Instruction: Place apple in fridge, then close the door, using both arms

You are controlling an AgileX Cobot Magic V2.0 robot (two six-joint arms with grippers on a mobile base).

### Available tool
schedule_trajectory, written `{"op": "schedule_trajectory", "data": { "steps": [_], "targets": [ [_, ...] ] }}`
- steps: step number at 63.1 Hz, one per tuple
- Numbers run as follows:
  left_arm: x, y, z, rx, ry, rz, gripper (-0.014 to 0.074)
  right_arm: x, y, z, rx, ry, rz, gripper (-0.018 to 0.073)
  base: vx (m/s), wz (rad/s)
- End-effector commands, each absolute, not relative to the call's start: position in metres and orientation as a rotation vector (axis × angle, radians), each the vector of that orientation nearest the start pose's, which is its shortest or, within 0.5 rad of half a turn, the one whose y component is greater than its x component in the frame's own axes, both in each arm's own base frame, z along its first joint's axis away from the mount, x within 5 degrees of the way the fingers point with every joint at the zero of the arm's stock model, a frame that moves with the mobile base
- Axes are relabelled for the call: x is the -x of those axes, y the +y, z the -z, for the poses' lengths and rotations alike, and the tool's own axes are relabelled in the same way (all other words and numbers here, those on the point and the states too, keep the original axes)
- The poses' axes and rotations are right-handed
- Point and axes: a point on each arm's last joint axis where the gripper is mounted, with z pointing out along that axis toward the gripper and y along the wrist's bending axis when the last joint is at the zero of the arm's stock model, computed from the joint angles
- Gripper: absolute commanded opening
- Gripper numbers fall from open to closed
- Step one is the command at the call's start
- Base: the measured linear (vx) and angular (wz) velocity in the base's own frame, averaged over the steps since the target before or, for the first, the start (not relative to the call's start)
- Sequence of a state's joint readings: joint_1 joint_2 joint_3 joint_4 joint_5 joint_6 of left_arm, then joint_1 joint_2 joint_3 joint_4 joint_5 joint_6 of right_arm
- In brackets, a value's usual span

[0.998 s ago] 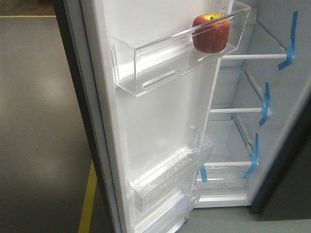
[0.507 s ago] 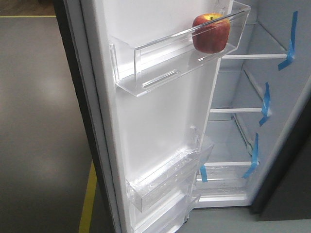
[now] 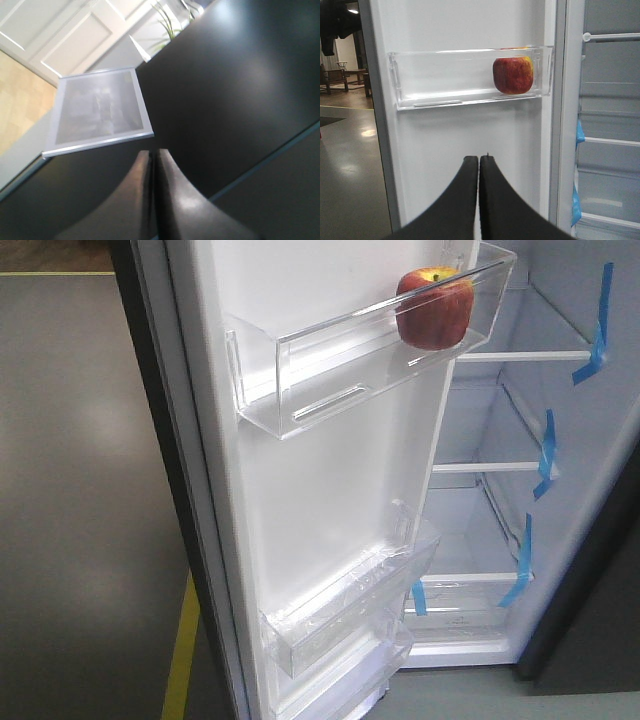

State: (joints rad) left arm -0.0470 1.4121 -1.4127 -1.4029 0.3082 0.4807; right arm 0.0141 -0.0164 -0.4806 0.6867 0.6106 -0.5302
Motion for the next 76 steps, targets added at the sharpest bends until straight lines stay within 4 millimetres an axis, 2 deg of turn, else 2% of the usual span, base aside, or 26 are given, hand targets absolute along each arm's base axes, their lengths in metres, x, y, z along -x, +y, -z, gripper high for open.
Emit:
{"op": "schedule_trajectory", "data": {
  "steps": [1,13,24,37,56,63,76],
  "targets": [
    [-0.323,-0.048,-0.475,0.373,1.532,1.045,0.0048,0.008,0.031,-0.332,0.239,1.397,-0.327,-0.0003,0.0,0.0],
    [-0.338,-0.06,-0.471,0.369,1.55,1.266,0.0206,0.008,0.031,-0.331,0.24,1.399,-0.328,-0.0003,0.0,0.0],
    [-0.342,-0.066,-0.467,0.332,1.554,1.366,0.033,0.008,0.031,-0.331,0.24,1.399,-0.328,-0.0003,0.0,0.0],
    [-0.342,-0.078,-0.462,0.235,1.56,1.582,0.0342,0.008,0.031,-0.331,0.24,1.399,-0.328,-0.0003,0.0,0.0],
    [-0.33,-0.096,-0.461,0.056,1.605,1.723,0.0342,0.008,0.031,-0.331,0.24,1.398,-0.327,-0.0003,0.0,0.0],
    [-0.32,-0.115,-0.461,-0.042,1.627,1.799,0.0342,0.008,0.031,-0.331,0.24,1.398,-0.327,-0.0003,0.0,0.0],
    [-0.296,-0.165,-0.461,-0.195,1.664,1.926,0.0342,0.008,0.031,-0.332,0.236,1.392,-0.325,-0.0003,0.0,0.0]
  ]
}}
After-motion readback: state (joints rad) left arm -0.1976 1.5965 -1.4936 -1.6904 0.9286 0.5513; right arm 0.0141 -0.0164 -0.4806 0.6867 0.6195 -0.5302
